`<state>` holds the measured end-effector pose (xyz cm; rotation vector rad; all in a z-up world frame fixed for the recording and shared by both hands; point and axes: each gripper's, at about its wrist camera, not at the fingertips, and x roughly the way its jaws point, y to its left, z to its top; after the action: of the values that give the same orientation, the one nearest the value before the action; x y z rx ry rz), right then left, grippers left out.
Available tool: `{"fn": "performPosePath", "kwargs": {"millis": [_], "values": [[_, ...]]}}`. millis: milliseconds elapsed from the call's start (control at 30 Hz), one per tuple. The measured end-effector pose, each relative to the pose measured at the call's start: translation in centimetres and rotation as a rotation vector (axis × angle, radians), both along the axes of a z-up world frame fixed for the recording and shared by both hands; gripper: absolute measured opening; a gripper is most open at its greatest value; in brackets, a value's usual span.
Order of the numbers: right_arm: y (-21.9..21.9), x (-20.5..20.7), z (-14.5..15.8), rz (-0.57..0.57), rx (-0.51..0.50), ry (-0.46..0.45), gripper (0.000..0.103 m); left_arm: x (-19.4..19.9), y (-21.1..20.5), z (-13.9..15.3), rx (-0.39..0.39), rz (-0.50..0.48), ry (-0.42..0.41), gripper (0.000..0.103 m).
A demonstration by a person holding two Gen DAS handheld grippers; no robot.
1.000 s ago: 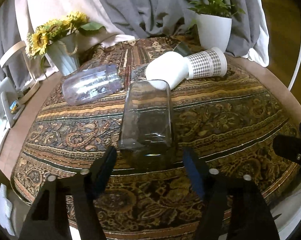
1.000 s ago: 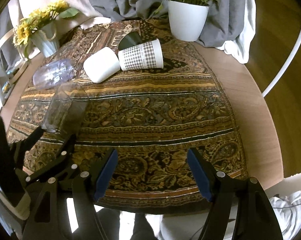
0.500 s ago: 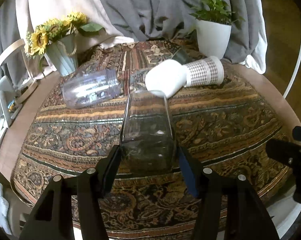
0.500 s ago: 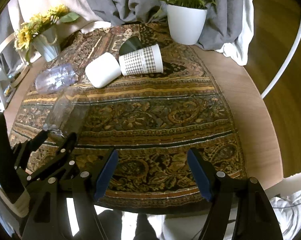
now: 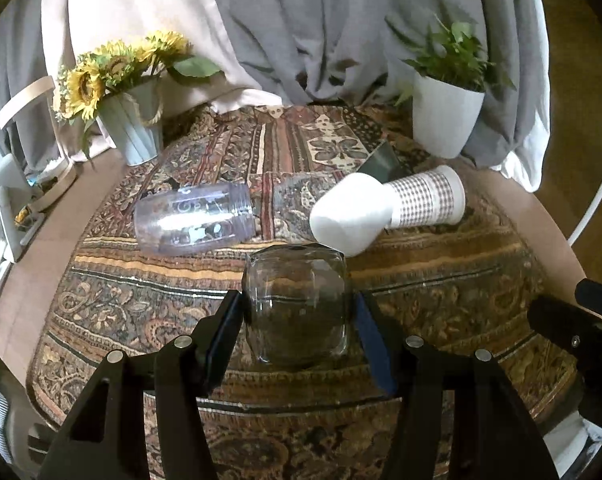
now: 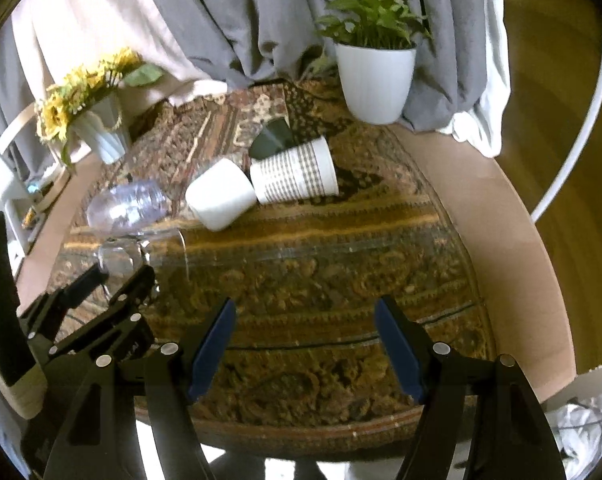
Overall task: Flip cup upside down
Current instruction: 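Lower the inverted tumbler onto the rug with the left tool, then open the left tool and release the tumbler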
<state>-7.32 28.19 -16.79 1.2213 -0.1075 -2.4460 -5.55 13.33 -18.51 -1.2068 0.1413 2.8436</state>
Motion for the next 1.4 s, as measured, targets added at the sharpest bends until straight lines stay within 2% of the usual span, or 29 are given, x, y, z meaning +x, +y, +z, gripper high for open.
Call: {"fn": "performPosePath", "kwargs": {"millis": [467, 733, 967, 1000, 1067, 1267, 1333, 1400], "values": [[-1.7, -2.7, 1.5, -0.006, -0.064, 0.046, 0.072, -4.3, -1.2, 0.5, 0.062, 0.03, -0.059, 0.056], [-2.1, -3.2, 1.8, -0.008, -0.083, 0.043, 0.072, -4.8, -1.2, 0.9, 0.016, 0.039, -0.064, 0.056], [-2.1, -3.0, 1.7, -0.015, -0.085, 0.033, 0.072, -4.1, -1.3, 0.6, 0.016, 0.023, -0.075, 0.057], [-2.1, -3.0, 1.7, -0.017, -0.085, 0.032, 0.072, -3.9, -1.3, 0.7, 0.021, 0.018, -0.074, 0.058], [-2.1, -2.9, 1.6, -0.022, -0.084, 0.028, 0.072, -3.5, -1.3, 1.0, 0.03, 0.018, -0.059, 0.073], [-1.5, -2.0, 2.9, -0.044, -0.115, 0.058, 0.072, -1.3, -2.2, 4.8, 0.005, 0.066, 0.079, 0.098], [-1.3, -1.6, 3.8, -0.055, -0.135, 0.081, 0.074, -0.5, -3.0, 6.7, 0.003, 0.097, 0.136, 0.103], [-1.2, -1.2, 4.9, -0.071, -0.148, 0.111, 0.083, 0.1, -3.7, 8.2, 0.005, 0.125, 0.179, 0.103]]}}
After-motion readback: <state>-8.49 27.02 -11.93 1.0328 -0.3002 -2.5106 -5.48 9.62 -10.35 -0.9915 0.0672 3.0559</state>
